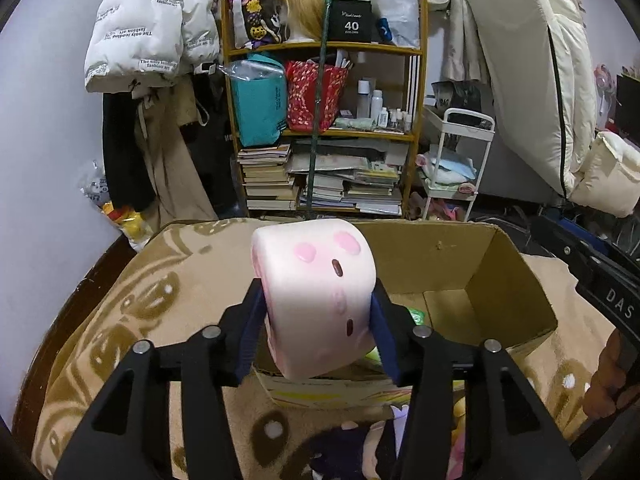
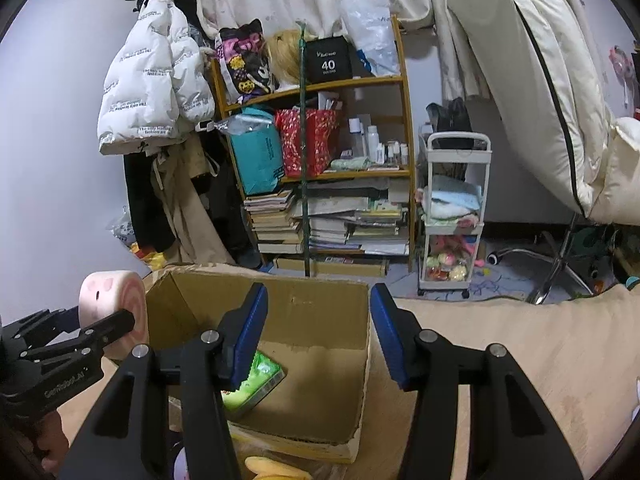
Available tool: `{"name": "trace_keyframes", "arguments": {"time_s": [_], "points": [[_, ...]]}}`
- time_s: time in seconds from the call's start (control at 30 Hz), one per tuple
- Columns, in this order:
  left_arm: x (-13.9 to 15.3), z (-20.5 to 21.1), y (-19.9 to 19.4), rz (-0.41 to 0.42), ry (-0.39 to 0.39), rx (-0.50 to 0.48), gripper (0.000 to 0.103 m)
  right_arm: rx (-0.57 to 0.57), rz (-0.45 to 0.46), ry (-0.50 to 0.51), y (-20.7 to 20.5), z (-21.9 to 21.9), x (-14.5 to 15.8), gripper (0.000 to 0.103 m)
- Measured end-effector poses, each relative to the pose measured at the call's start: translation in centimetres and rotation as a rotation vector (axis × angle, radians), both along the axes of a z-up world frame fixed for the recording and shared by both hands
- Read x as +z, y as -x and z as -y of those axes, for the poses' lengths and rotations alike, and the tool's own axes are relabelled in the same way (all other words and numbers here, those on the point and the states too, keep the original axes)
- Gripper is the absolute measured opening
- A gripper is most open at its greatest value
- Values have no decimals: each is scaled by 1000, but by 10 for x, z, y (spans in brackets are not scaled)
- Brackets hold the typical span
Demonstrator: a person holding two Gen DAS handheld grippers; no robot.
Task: Organize soft objects
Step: 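Carry both items over the cardboard box and open both tools to drop them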
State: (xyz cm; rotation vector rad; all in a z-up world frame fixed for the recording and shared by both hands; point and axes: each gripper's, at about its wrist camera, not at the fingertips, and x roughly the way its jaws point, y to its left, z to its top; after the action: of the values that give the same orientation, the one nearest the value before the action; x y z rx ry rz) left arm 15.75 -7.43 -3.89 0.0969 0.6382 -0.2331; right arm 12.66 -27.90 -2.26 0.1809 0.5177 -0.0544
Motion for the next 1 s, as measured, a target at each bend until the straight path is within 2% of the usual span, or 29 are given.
{"name": "trace_keyframes", "arguments": {"time_s": [0.13, 0.27, 0.33, 0.5, 0.8, 1.0], "points": [[4, 0, 7, 38, -20, 2, 69, 14, -18, -2, 1, -4, -3, 56], [6, 0, 11, 46, -35, 2, 74, 27, -26, 6, 5, -8, -1, 56], [6, 0, 12, 39, -48, 10, 80, 31, -31, 4, 9, -10, 0, 57], [10, -6, 20, 39, -84, 37, 94, 33, -37, -5, 19, -12, 4, 75], [21, -25, 43, 19, -73, 65, 97, 42, -33, 7, 43, -20, 15, 103], [27, -36, 68, 19, -97, 66, 98, 45, -28, -9, 64, -24, 23, 103]]}}
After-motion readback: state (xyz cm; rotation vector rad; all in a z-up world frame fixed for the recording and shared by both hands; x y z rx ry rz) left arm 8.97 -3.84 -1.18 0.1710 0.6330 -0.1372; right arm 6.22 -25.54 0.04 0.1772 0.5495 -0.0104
